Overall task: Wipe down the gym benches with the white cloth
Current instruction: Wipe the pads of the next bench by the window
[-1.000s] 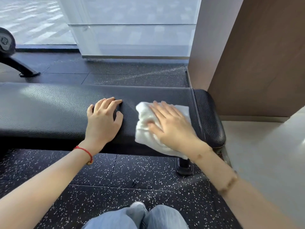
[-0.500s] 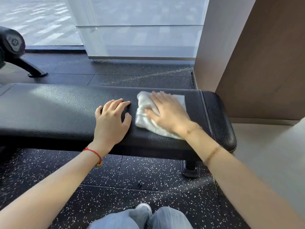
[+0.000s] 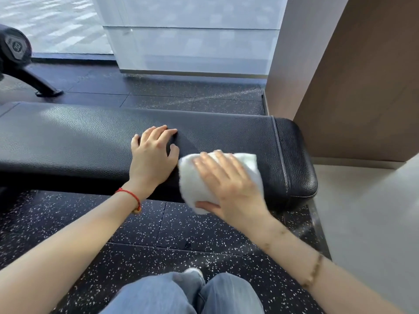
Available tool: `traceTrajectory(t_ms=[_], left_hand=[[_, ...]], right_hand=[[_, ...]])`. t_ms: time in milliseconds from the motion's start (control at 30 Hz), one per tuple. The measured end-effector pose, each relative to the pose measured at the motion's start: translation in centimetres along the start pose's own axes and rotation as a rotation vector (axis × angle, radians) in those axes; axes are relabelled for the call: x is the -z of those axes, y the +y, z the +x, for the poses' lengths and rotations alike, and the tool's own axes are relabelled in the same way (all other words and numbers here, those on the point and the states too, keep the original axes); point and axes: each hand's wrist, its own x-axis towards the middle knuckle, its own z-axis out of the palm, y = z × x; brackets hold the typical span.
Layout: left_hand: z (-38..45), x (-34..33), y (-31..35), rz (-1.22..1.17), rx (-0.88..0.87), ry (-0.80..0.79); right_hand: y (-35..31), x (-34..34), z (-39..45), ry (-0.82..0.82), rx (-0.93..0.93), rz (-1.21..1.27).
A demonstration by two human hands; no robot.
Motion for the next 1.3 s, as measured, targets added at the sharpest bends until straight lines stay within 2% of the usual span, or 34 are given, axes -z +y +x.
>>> traceTrajectory(t_ms=[100,367,533,633,700,800,867,933,1100,1167,1300], left_hand=[[-0.1,0.2,-0.1,-0.013,-0.012,-0.008],[-0.2,0.2,-0.1,0.011,-0.019,-0.017],[-0.2,0.2,0.1,0.01,-0.016,-0.005],[-0.1,0.2,0.1,0.002,-0.013,-0.009],[-0.1,0.2,0.0,-0.001,-0.015,-0.004],[-0.2,0.2,-0.3,0.006,-0.031,0.007],[-0.2,0.1,-0.4,0.012,-0.035,-0.004],[-0.2,0.0,-0.4,0.016,-0.032,-0.012],[-0.2,0.0,-0.1,0.023,-0.023,-0.013],[-0.1,0.0,-0.1,0.025,-0.025,-0.014],[0.0,0.2,-0.1,0.022,-0.019,-0.015]], right_hand=[[-1.4,0.1,1.0,-0.002,-0.033,0.025],[5.1,-0.4,-7.0,0.097,-0.217,-0.025],[4.0,0.6,-0.5,0.004,-0.435,0.149],[3.0,0.6,5.1,-0.189,-0.373,0.246],[2.0,0.7,6.0,-0.214,-0.31,0.273],[1.3,1.2,2.4,-0.168,-0.219,0.297],[2.7,1.4,-0.5,-0.127,-0.262,0.275],[5.3,1.3,-1.5,-0.119,-0.387,0.275],[10.9,-0.4,2.9,-0.217,-0.552,0.335],[11.9,-1.2,6.1,-0.234,-0.538,0.31],[10.6,-1.6,10.7,-0.273,-0.379,0.335]])
